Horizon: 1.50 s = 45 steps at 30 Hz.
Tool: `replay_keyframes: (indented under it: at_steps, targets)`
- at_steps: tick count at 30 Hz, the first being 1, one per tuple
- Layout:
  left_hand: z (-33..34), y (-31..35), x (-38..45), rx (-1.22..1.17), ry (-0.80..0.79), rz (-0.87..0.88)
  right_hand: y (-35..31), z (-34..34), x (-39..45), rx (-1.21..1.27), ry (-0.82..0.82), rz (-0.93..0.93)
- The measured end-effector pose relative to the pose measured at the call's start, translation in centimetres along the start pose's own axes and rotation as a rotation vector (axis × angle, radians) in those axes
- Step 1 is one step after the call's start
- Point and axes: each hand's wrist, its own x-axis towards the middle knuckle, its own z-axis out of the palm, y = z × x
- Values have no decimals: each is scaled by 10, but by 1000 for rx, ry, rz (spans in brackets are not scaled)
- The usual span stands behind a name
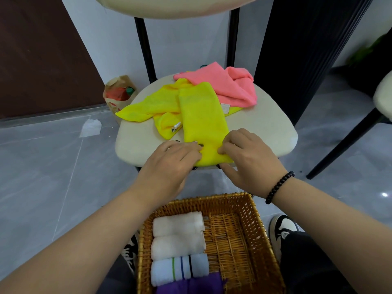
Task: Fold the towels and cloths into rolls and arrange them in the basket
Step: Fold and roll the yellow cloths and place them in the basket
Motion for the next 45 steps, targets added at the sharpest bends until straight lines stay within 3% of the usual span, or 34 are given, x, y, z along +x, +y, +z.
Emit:
replay_keyframes:
  at_steps: [6, 14, 25, 32, 36, 39, 42, 45]
  targets:
    - [1, 2, 2, -62, 66, -91, 8, -1, 0, 87, -43, 12]
    - [-3, 6, 6, -358, 120, -387, 10, -2, 6, 129, -36, 64]
    - [-10, 14, 17, -374, 48, -653, 3, -3, 13, 492, -141, 415]
    - [-12, 18, 22, -235, 35, -725, -5, -1, 19, 484, 18, 535]
    - [-13, 19, 22, -119, 68, -666, -4, 3, 19, 392, 120, 506]
    - [-12, 15, 18, -86, 146, -547, -9, 2, 17, 245, 182, 282]
    - [-11, 14, 13, -55, 156, -342, -15, 2, 12, 75, 145, 122]
    - [-11, 12, 8, 34, 149, -202, -17, 1, 7, -17, 107, 106]
